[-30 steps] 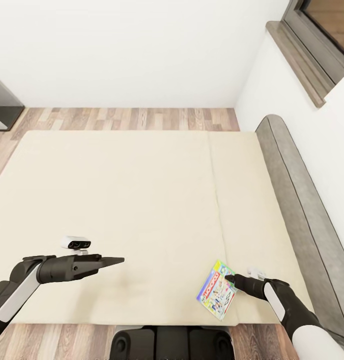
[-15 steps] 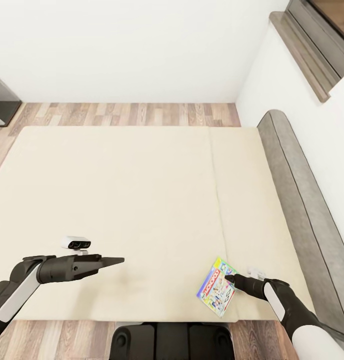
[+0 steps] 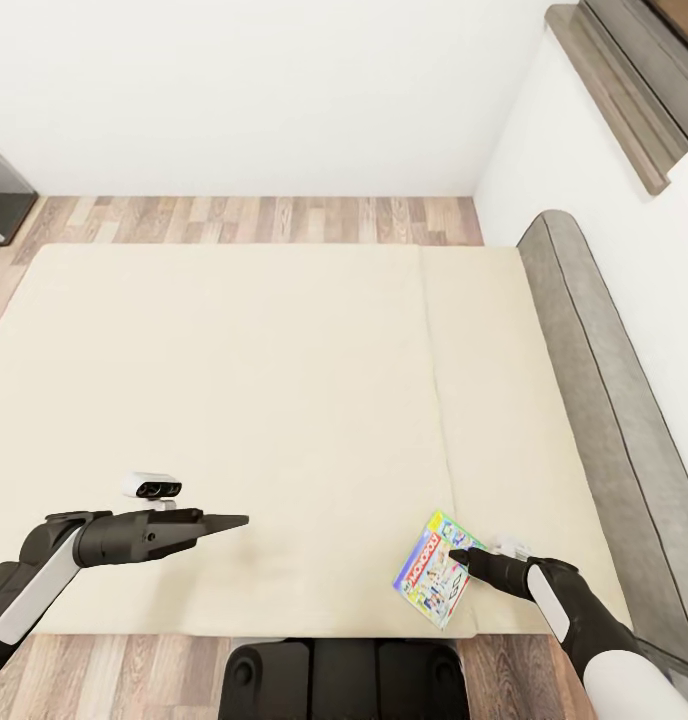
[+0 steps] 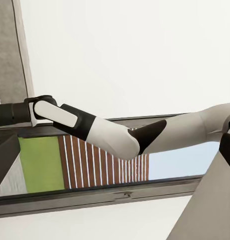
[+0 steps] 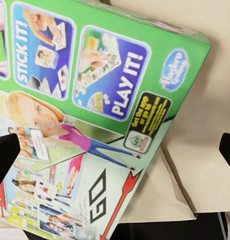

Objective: Put all the toys in the child's room - the three board games (two on the bed and one on the table), the two jigsaw puzzles on the table, and the tennis ball on the table - inside the toy box on the table in the child's room.

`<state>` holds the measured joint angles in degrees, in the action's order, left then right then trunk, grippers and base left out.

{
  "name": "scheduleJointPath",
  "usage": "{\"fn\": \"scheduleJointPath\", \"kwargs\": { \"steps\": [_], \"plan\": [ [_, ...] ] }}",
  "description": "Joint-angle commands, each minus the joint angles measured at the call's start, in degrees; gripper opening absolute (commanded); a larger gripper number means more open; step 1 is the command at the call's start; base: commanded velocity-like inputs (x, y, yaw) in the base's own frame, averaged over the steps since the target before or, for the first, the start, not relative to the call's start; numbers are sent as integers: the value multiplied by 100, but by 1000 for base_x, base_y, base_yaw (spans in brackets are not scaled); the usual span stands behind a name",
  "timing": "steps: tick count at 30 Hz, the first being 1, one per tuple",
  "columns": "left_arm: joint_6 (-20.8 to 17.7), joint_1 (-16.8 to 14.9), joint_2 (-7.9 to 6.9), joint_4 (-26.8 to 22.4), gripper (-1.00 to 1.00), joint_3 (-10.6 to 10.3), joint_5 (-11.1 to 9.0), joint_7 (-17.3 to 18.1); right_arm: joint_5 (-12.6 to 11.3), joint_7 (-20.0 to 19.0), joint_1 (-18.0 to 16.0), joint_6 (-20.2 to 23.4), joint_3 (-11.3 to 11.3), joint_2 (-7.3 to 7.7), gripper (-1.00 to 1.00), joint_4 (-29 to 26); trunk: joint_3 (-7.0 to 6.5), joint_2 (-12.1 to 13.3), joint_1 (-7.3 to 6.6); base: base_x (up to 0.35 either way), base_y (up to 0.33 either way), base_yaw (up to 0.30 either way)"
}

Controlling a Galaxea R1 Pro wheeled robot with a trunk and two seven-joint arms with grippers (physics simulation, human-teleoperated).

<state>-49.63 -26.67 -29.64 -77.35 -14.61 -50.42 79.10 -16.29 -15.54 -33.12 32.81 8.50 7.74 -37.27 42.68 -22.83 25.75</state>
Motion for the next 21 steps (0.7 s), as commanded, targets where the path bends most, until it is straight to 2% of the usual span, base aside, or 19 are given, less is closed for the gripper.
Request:
{"fn": "scheduleJointPath", "kwargs": {
  "steps": [1,6,9,12,21],
  "plan": [
    [-59,-4,-7,0,100,-16,-38,0,-6,-18,-2,36,21,-4,100,-6,10,-9,3,0,0,0],
    [-57,-4,-7,0,100,-16,-38,0,-4,-227,-2,30,21,-14,100,-8,17,-9,3,0,0,0],
    [-57,-4,-7,0,100,-16,-38,0,2,-598,-2,15,21,-6,100,-8,19,-9,3,0,0,0],
    [-56,-4,-7,0,100,-16,-38,0,9,-799,-2,7,21,-1,100,-8,19,-9,3,0,0,0],
    [-58,-4,-7,0,100,-22,-33,-5,11,-894,-2,-7,21,5,100,-8,19,-9,3,0,0,0]
  ]
}}
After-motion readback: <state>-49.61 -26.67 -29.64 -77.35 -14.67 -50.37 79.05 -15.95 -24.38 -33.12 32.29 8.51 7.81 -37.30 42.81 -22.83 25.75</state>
